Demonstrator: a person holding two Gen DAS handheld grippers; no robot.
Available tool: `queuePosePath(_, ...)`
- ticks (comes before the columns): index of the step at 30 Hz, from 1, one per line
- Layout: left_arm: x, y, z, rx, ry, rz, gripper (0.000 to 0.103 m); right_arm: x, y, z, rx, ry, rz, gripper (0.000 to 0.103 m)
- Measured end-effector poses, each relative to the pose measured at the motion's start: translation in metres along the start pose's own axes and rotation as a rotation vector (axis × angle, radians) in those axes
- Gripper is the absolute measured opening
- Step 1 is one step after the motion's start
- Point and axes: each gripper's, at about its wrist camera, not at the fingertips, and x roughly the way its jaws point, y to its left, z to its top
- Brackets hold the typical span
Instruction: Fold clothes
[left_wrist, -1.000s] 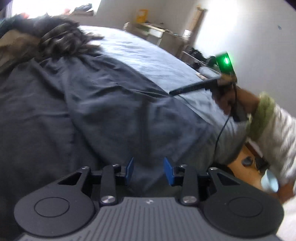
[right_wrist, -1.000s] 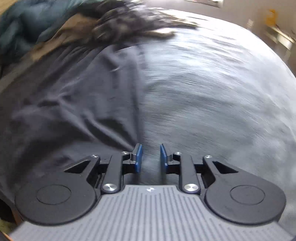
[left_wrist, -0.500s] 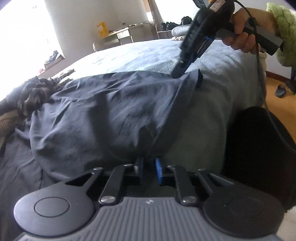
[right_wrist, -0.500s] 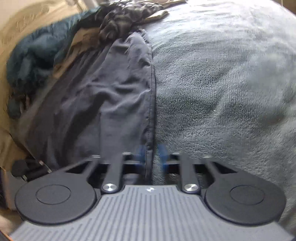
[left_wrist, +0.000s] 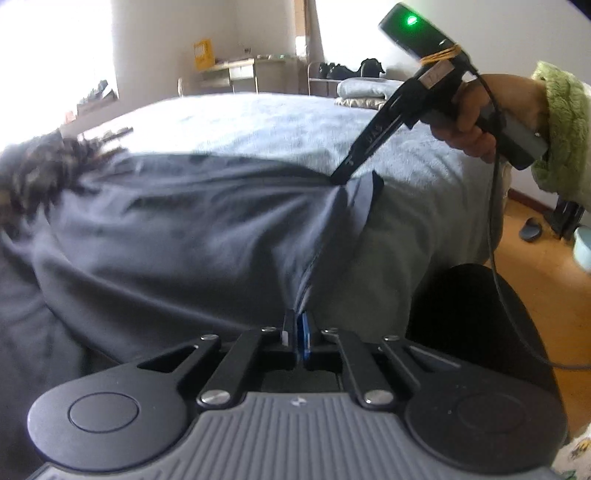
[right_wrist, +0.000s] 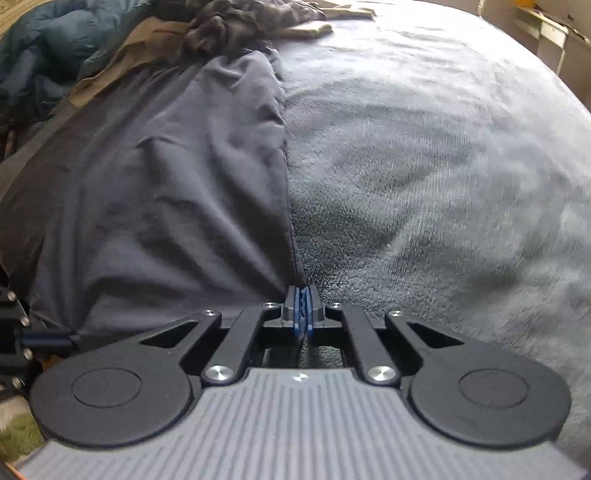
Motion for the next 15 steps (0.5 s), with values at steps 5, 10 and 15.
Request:
queuePosePath(5, -0.019, 0.006, -0.017, -0.069, -0.035, -0.113, 0.026, -0.028, 0.015, 0.013, -0.046, -0.082, -0.102, 0.01)
queuePosePath(10, -0.044, 0.023, -0.03, -0.185, -0.069, -0.117, 0.027, -0.034, 0.064, 0.027, -0.127, -0.183, 0.018, 0.01)
queuePosePath(15, -0.078, 0.059, -0.045, -0.32, -0.102, -0.012, 0.028, 0.002, 0.085, 0.013, -0.155, -0.087, 0.064, 0.008)
